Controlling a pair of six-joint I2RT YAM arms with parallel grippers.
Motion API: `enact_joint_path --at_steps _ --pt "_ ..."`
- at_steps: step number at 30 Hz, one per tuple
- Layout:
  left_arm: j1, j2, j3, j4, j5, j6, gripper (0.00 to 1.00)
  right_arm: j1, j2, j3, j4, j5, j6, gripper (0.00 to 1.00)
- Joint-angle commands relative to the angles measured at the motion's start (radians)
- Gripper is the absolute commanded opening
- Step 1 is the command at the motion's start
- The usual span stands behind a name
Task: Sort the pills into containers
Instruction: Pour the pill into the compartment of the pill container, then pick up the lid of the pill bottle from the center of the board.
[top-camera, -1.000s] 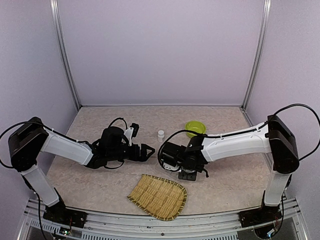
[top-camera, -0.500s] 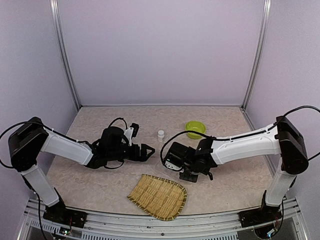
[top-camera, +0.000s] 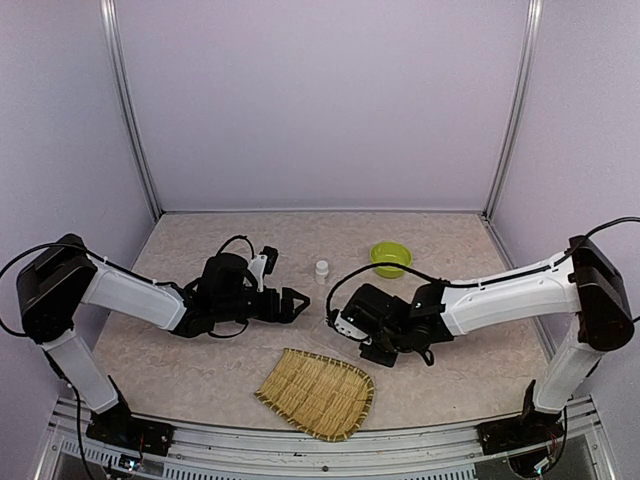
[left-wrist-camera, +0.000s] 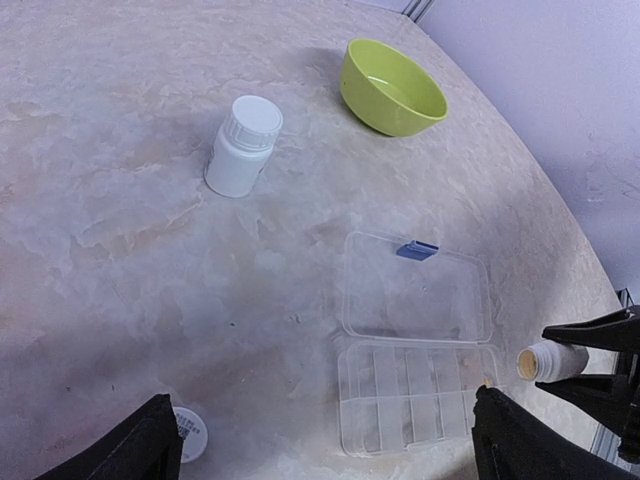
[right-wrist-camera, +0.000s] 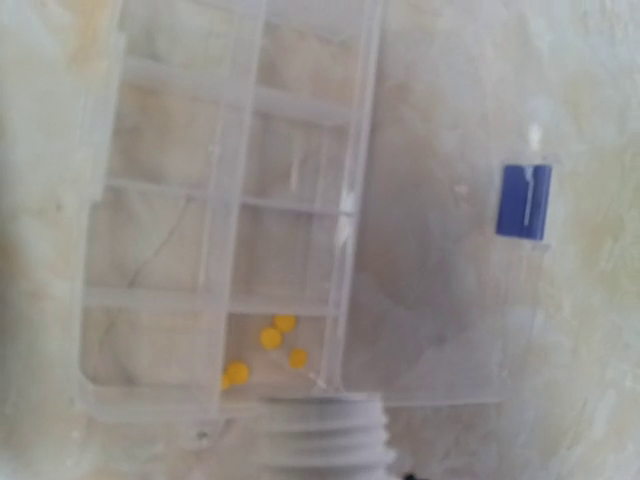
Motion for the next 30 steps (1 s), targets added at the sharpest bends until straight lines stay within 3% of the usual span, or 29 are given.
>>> enact_joint_path --at_steps 1,16,30 --pt "0.005 -0.020 -0.008 0.020 -0.003 0.001 0.99 -0.003 -0.049 -0.047 0.093 -0.009 0.031 0.30" --pt "0.005 -0.018 -0.006 0.019 -0.005 0.003 0.99 -0.008 -0.231 -0.273 0.411 -0.007 0.073 0.30" --pt "0.005 -0.021 -0.006 0.016 -0.008 0.005 0.99 -0.008 -0.423 -0.520 0.896 -0.043 0.083 0.29"
